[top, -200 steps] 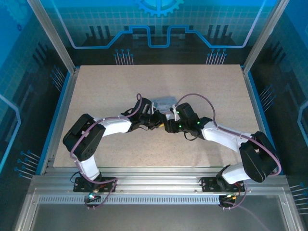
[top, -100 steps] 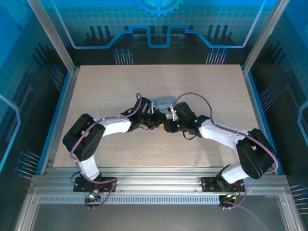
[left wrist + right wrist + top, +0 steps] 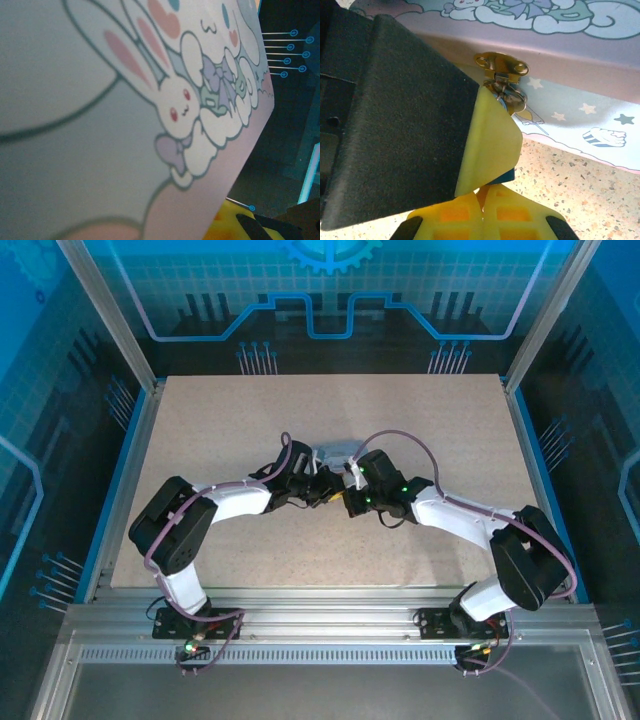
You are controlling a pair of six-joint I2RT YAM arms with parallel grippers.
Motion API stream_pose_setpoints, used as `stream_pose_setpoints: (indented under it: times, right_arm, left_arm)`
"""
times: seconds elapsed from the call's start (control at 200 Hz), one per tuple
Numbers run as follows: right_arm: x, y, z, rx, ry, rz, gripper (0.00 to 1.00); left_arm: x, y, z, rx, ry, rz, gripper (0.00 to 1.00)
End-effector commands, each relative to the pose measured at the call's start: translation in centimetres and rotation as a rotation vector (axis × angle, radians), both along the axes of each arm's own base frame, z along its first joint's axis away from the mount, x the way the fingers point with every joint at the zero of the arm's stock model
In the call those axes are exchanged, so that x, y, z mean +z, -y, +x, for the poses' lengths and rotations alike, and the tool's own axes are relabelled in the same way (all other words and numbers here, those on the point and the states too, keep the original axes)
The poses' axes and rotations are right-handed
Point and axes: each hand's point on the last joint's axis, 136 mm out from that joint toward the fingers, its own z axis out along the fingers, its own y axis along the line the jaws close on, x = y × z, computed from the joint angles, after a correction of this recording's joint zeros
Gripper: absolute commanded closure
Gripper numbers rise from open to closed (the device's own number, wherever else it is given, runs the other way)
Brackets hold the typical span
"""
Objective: Unlock a padlock with a key
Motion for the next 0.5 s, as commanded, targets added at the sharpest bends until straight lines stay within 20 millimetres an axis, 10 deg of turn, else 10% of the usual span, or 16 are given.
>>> stream_pose_setpoints:
  times: [0.0,0.495]
  right_arm:
    - [0.3,-1.2,-0.1,0.019,-0.006,0.046,1.00]
    - [-3.6,-1.1,-0.7,0.043,-0.086,0.022,1.00]
  left_arm:
    - [3.0,0.9,-0.1,-0.037,0.060,-0.067,1.00]
    - [0.1,-0.2,-0.7,-0.020,0.034,-0.015,0.89]
